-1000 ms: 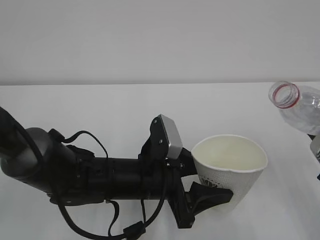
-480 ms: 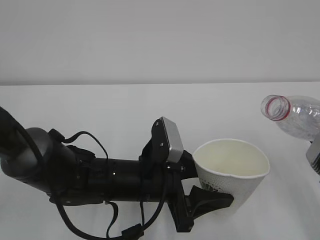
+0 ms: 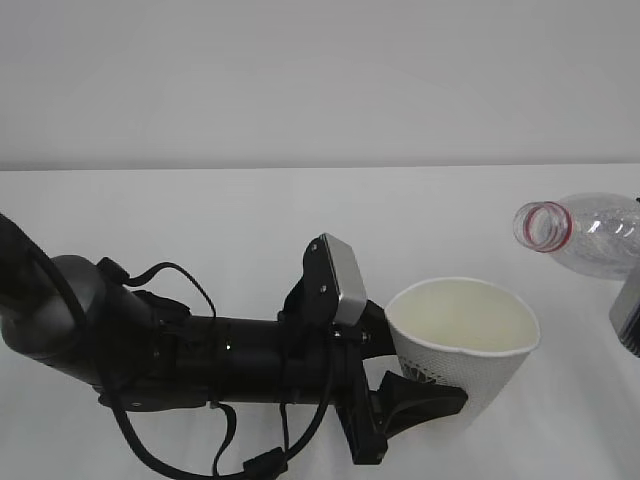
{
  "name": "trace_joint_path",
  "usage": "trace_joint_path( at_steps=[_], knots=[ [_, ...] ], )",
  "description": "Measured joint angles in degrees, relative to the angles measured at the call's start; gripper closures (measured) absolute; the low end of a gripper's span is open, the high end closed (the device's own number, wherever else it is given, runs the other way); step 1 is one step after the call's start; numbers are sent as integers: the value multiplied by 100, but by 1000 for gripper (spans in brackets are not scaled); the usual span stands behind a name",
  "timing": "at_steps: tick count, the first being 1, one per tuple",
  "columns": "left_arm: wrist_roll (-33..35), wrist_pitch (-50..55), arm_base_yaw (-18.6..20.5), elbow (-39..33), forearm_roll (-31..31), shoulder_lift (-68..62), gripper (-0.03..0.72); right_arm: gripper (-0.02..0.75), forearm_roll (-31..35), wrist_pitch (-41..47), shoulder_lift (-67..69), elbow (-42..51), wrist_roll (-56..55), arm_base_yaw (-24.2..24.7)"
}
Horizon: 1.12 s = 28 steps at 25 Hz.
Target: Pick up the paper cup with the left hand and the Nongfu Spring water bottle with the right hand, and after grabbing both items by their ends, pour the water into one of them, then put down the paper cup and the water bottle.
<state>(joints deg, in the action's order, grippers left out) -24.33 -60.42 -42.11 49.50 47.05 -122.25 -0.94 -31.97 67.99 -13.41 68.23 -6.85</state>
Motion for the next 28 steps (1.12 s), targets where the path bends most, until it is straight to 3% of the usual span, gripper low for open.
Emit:
trace_joint_path(
  at_steps=[28],
  knots=[
    [0,0,0,0,0,0,208,348,155,-458,0,0,1203,0]
  ],
)
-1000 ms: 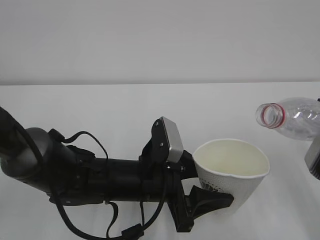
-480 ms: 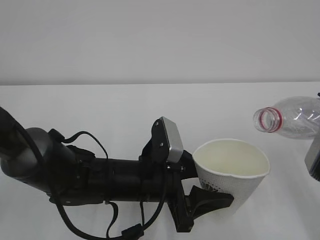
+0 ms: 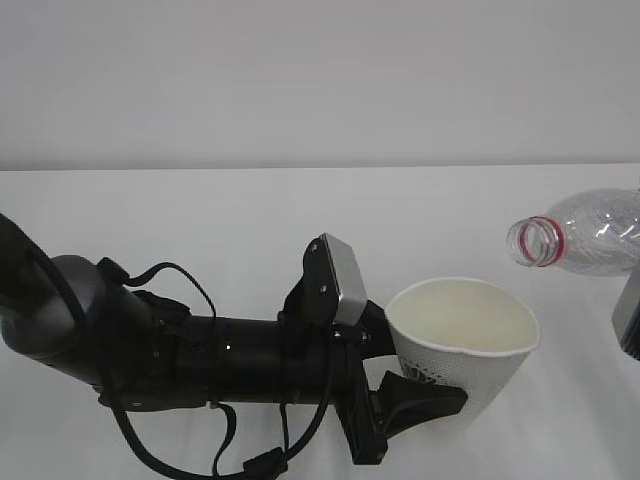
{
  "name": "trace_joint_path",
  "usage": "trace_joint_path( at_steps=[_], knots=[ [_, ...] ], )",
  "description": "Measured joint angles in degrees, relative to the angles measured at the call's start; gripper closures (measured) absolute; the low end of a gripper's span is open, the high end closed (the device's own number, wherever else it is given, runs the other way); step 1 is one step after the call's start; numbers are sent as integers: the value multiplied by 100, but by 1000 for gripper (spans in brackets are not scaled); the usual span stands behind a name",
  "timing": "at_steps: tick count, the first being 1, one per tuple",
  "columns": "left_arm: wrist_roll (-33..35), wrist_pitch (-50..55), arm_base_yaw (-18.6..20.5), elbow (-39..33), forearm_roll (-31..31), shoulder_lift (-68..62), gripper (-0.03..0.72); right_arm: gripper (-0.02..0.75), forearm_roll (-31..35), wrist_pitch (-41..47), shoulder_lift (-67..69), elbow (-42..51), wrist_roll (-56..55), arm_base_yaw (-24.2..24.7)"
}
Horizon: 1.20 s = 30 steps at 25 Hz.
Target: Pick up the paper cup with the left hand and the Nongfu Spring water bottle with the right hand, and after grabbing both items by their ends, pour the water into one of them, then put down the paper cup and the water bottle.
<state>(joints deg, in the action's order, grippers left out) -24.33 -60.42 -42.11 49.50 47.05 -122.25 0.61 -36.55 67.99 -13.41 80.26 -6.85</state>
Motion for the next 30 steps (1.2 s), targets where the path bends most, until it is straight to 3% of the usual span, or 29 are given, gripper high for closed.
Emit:
trace_joint_path(
  at_steps=[30],
  knots=[
    [0,0,0,0,0,0,208,349,0,-336,7,0,423,0]
  ],
)
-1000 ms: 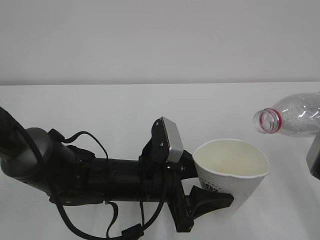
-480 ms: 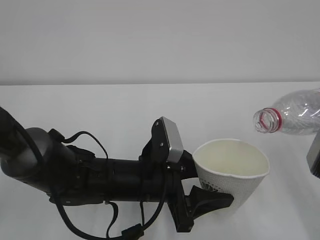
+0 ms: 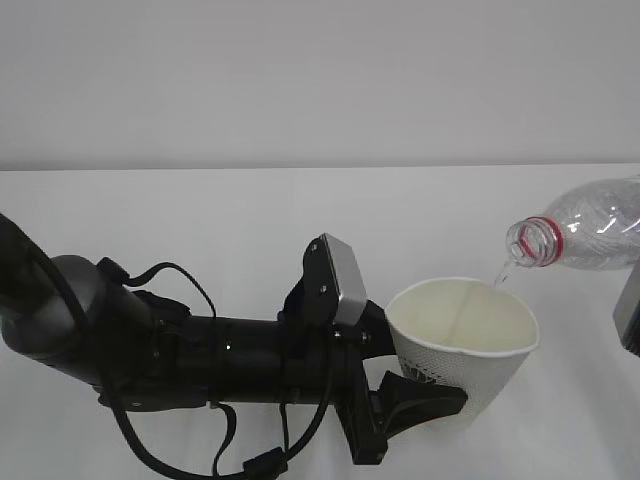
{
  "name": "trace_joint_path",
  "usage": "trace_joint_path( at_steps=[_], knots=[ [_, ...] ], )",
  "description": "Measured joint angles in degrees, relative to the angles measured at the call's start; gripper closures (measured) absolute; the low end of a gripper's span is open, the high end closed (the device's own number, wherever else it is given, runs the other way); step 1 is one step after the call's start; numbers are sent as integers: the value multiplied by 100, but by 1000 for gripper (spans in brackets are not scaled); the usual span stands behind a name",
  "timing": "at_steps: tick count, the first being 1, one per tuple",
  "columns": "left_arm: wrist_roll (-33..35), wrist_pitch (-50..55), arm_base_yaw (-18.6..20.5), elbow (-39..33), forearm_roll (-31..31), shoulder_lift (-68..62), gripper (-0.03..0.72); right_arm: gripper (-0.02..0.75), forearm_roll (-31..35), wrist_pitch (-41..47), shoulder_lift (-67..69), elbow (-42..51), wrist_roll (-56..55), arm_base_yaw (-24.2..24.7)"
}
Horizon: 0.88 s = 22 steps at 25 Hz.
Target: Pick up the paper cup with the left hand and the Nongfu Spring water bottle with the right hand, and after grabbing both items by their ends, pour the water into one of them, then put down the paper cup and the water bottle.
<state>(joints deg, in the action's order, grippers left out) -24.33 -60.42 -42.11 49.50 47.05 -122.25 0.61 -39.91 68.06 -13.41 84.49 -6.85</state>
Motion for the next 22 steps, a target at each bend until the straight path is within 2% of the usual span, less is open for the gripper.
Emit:
trace_joint_path(
  at_steps=[22],
  knots=[
    [8,0,0,0,0,0,208,349,28,-88,0,0,16,0]
  ],
)
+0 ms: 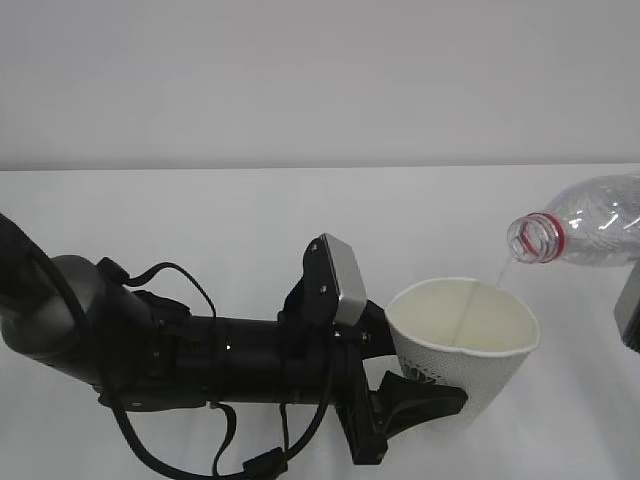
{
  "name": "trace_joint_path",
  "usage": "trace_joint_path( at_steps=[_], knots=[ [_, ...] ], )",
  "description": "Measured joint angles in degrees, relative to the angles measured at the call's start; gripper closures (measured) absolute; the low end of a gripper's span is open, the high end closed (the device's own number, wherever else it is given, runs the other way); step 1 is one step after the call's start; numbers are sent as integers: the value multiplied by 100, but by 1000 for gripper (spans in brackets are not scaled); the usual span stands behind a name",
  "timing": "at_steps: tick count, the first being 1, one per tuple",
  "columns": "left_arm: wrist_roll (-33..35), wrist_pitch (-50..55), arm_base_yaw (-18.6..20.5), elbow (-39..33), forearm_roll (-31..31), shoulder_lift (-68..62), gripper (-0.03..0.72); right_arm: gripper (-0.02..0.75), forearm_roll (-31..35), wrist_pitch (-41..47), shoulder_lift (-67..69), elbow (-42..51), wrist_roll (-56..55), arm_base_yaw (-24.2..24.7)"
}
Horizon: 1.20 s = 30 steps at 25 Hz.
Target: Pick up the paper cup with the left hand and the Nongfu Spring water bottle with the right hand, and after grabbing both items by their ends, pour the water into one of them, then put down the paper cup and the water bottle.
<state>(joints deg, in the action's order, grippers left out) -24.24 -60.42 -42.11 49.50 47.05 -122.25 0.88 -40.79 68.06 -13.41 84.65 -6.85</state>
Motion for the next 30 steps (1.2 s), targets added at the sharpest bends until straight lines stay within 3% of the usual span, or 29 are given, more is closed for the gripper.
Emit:
trace_joint_path(
  at_steps=[30],
  knots=[
    [0,0,0,0,0,0,208,349,13,-10,0,0,128,0]
  ],
)
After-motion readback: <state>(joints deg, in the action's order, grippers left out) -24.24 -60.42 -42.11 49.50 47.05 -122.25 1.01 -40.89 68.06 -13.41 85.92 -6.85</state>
